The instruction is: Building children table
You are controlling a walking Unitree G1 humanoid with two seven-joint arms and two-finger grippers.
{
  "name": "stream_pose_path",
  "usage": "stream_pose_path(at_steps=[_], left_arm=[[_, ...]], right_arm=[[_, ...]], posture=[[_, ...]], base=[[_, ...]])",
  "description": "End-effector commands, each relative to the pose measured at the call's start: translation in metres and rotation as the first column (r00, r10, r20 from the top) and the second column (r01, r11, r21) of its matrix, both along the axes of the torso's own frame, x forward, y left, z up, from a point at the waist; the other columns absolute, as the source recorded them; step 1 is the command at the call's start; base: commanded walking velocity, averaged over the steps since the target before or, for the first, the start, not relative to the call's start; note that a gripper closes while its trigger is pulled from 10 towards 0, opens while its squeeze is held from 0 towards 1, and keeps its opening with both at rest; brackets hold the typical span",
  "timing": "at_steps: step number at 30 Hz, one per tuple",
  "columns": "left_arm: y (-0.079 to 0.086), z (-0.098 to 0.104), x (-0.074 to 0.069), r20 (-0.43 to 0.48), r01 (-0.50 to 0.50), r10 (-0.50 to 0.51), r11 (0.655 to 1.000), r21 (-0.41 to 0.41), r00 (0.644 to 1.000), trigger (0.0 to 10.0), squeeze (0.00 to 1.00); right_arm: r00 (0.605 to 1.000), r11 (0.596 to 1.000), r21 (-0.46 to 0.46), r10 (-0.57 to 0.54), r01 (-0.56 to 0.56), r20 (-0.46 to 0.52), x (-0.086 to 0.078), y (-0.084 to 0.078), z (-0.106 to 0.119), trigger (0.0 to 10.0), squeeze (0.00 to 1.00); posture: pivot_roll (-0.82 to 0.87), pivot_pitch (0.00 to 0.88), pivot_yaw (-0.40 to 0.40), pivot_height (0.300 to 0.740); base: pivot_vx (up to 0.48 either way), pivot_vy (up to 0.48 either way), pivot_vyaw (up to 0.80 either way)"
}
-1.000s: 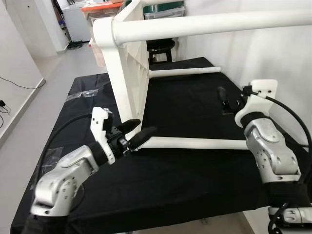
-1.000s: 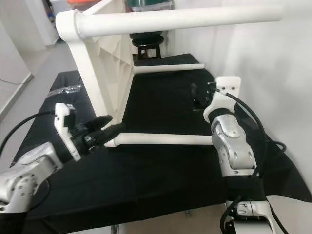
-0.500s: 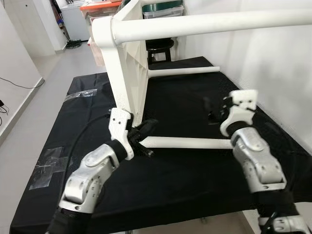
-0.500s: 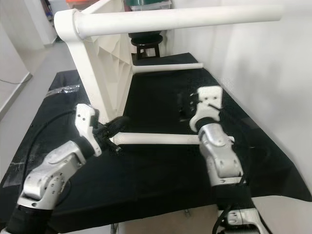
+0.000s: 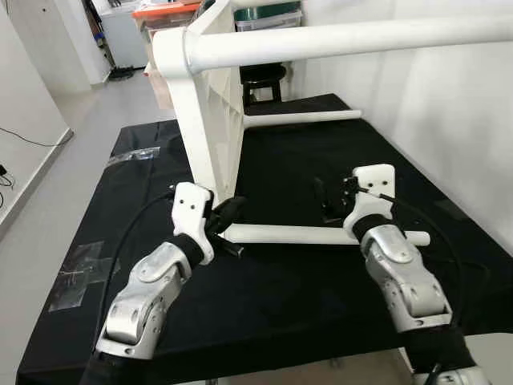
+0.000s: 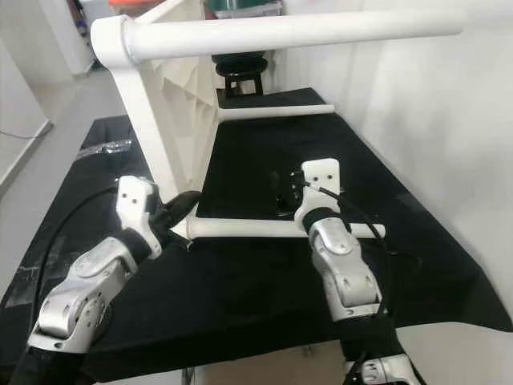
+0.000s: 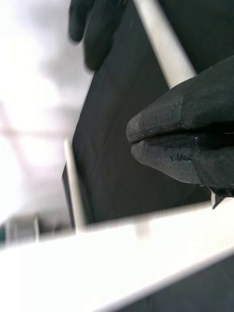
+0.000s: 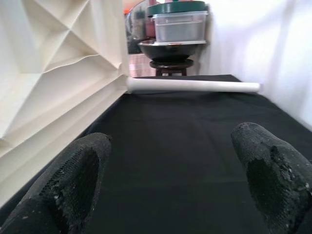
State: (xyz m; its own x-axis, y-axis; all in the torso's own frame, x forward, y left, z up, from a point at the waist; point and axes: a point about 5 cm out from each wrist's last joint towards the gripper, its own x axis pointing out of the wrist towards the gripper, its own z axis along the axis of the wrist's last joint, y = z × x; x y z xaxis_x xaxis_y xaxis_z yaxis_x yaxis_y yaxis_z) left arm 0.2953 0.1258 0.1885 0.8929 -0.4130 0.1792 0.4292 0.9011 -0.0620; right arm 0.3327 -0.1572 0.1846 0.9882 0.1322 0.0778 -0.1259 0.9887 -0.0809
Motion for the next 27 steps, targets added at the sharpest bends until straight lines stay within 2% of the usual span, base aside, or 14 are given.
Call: stream_pose_path(at_steps=[1,3,7,13,14,17,27], left_arm=[[0.008,0.001,-0.002,0.023,-0.061,0.061,0.998,0.006,0.998,10.0,0.00],[0.011,-0.001,-0.002,0.006,-0.084,0.084,0.996,-0.009,0.996,10.0,0.00],[0.013,-0.007,-0.001,-0.019,-0.107,0.107,0.994,-0.001,0.994,10.0,0.00],[0.015,-0.007,-0.001,-0.003,-0.122,0.123,0.992,0.020,0.992,10.0,0.00],[0.016,-0.007,-0.001,0.016,-0.167,0.166,0.985,0.054,0.986,10.0,0.00],[0.019,-0.007,-0.001,0.048,-0.209,0.205,0.973,0.096,0.978,10.0,0.00],[0.027,-0.017,-0.009,0.024,-0.230,0.229,0.967,0.113,0.973,10.0,0.00]], right_arm=[[1.000,1.000,-0.010,0.027,-0.027,0.009,0.000,0.008,-0.001,10.0,0.00],[0.999,0.999,-0.010,0.031,-0.030,0.009,0.000,0.009,-0.001,10.0,0.00],[0.999,0.999,-0.020,0.038,-0.037,0.014,0.000,0.011,-0.001,10.0,0.00],[0.999,0.999,-0.026,0.038,-0.037,0.018,0.000,0.011,0.000,10.0,0.00],[0.999,0.999,-0.024,0.032,-0.032,0.019,0.002,0.011,0.001,10.0,0.00],[1.000,1.000,-0.018,0.024,-0.024,0.015,0.003,0.012,0.001,10.0,0.00],[1.000,1.000,0.020,-0.002,0.002,-0.031,0.002,0.014,-0.007,10.0,0.00]], posture=[[-0.09,0.000,0.031,0.740],[-0.09,0.000,0.032,0.740],[-0.09,0.000,0.032,0.740],[-0.09,0.000,0.032,0.740],[-0.08,0.000,0.029,0.740],[-0.08,0.000,0.029,0.740],[-0.08,0.000,0.028,0.740]], base=[[0.000,-0.480,0.00],[0.000,-0.480,0.00],[0.000,0.000,0.00],[0.000,0.000,0.00],[0.000,0.000,0.00],[0.000,0.000,0.00],[0.000,0.000,0.00]])
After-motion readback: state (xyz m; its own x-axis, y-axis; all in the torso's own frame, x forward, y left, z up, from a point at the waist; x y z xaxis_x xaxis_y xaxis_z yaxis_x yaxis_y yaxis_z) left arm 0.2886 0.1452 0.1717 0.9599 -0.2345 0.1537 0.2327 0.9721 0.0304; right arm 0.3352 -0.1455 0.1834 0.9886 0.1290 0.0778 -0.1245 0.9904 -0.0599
